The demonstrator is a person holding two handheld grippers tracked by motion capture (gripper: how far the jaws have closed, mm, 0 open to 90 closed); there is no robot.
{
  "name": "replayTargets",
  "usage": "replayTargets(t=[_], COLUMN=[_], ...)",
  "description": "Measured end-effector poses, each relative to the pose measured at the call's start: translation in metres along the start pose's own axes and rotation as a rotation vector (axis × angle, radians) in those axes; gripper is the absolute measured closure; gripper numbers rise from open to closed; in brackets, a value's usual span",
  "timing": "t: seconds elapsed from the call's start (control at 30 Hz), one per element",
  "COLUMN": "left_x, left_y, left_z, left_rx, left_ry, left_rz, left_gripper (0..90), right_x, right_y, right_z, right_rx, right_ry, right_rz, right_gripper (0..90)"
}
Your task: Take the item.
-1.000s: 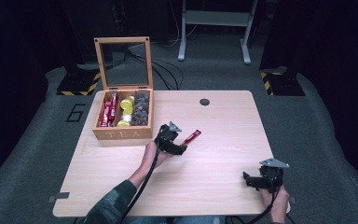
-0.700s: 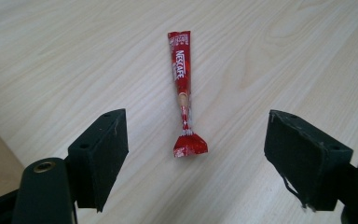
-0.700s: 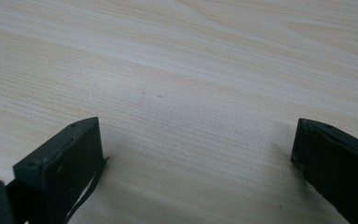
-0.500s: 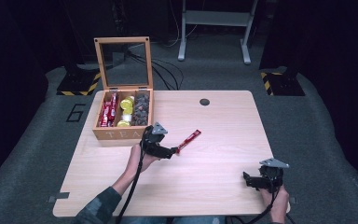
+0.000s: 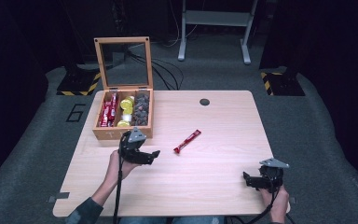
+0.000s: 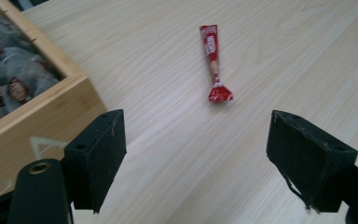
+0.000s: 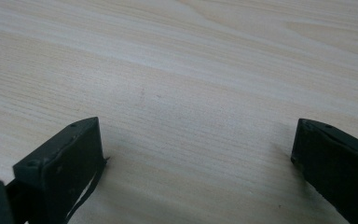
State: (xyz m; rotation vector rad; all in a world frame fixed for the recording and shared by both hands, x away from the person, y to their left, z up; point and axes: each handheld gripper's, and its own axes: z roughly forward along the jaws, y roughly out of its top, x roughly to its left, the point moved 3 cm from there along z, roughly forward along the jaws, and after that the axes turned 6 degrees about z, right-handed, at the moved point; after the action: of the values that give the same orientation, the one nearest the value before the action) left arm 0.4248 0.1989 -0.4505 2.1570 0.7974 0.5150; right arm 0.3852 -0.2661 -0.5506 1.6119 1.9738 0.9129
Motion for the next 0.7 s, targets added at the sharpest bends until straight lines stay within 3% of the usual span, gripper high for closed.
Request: replayTargets(t=[0.07,0.43,0.7], left_x=[0.005,0.018,0.025], left_y=[-0.007,-0.047,-0.091], left_z=[-0.010,-0.048,-0.070], left_rx=[0.004,-0.004,0.006], left_ry=[0.022,0.091,0.150], left_rz=[0.008,-0.031,-0.089], left_gripper=[19.5,18.5,17.7], right_x=[0.000,0.000,0.000], right_y=[0.000,0.000,0.000], right_z=[0.000,0.000,0.000], right_rx=[0.000,0.000,0.000], right_ry=[0.000,-0.001,-0.002], right_rz=[0.000,0.001,0.003], right_gripper=[1.5,1.5,1.5])
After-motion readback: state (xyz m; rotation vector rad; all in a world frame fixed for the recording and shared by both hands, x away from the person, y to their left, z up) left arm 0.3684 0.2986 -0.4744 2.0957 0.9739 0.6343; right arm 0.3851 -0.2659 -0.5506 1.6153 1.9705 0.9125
